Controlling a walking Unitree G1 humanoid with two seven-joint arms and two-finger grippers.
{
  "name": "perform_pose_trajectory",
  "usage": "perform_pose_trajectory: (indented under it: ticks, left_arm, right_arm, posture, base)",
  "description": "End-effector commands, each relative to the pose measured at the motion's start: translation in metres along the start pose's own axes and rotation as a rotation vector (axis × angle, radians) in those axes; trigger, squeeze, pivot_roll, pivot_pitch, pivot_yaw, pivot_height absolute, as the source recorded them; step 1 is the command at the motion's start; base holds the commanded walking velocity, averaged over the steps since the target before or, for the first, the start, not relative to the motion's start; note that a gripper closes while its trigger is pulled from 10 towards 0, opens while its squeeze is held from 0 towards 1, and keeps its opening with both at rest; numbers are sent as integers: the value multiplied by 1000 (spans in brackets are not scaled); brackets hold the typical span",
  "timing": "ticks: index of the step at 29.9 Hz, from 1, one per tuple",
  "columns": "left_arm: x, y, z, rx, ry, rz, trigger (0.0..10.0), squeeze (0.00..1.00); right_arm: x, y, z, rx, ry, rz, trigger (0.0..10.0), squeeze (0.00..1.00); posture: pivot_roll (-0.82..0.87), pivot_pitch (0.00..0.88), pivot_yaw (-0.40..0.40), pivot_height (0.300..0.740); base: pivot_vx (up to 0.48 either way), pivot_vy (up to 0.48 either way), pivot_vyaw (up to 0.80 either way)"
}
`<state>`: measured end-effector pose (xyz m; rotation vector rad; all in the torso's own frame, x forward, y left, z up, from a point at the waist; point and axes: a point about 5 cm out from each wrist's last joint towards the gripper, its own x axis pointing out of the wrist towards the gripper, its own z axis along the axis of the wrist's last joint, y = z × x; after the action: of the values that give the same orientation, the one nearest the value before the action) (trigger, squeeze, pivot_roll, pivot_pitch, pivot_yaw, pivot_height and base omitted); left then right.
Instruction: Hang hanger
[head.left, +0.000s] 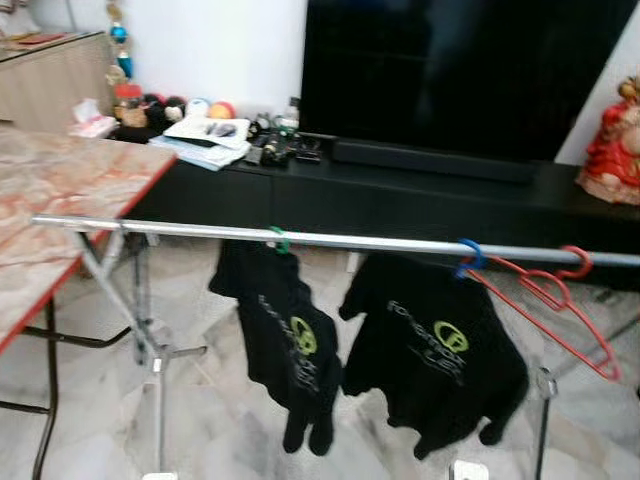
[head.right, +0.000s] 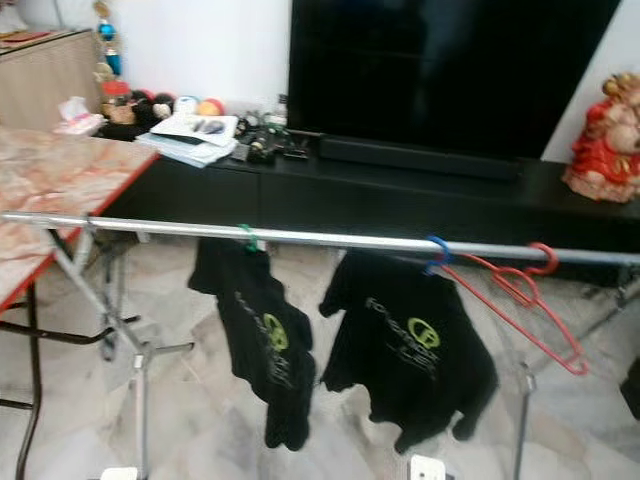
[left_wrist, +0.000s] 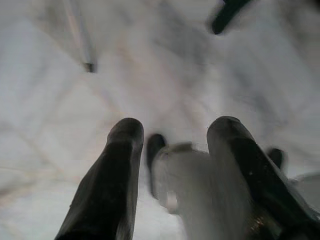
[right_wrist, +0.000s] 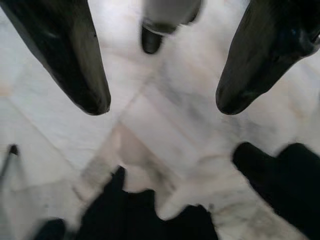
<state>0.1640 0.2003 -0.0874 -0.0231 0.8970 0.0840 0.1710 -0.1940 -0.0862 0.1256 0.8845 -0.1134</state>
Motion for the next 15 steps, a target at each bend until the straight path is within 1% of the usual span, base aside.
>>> perform_pose_trajectory:
  ticks: [1, 5, 6, 8, 9, 12, 15]
  left_arm:
    - [-1, 9, -1, -5, 13, 23, 10000, 0]
    - [-1, 8, -2, -7, 15, 22, 10000, 0]
    - [-1, 8, -2, -8, 15, 22, 10000, 0]
    - [-1, 8, -1, -9, 14, 24, 10000, 0]
    - [-1, 8, -1, -9, 14, 24, 10000, 0]
    - [-1, 12, -2, -10, 20, 29, 10000, 0]
    - [-2, 13, -3, -8, 26, 30, 10000, 0]
  right_arm:
    - [3, 8, 12, 2, -53, 36, 10000, 0]
    - [5, 13, 23, -6, -93, 61, 10000, 0]
    - [6, 15, 30, 2, -126, 61, 10000, 0]
    - [7, 13, 40, 9, -175, 44, 10000, 0]
    - [7, 13, 40, 9, -175, 44, 10000, 0]
    - [6, 0, 59, 64, -264, -39, 10000, 0]
    - [6, -4, 65, 76, -285, -56, 10000, 0]
  posture:
    - [171, 0, -52, 740]
    - [166, 0, -53, 740]
    - [167, 0, -56, 740]
    - [166, 0, -55, 740]
    - [166, 0, -55, 740]
    - [154, 0, -50, 740]
    - [152, 0, -51, 740]
  base:
    - [0, 0, 0]
    - [0, 0, 0]
    - [0, 0, 0]
    - [0, 0, 0]
    - [0, 0, 0]
    - [0, 0, 0]
    - [0, 0, 0]
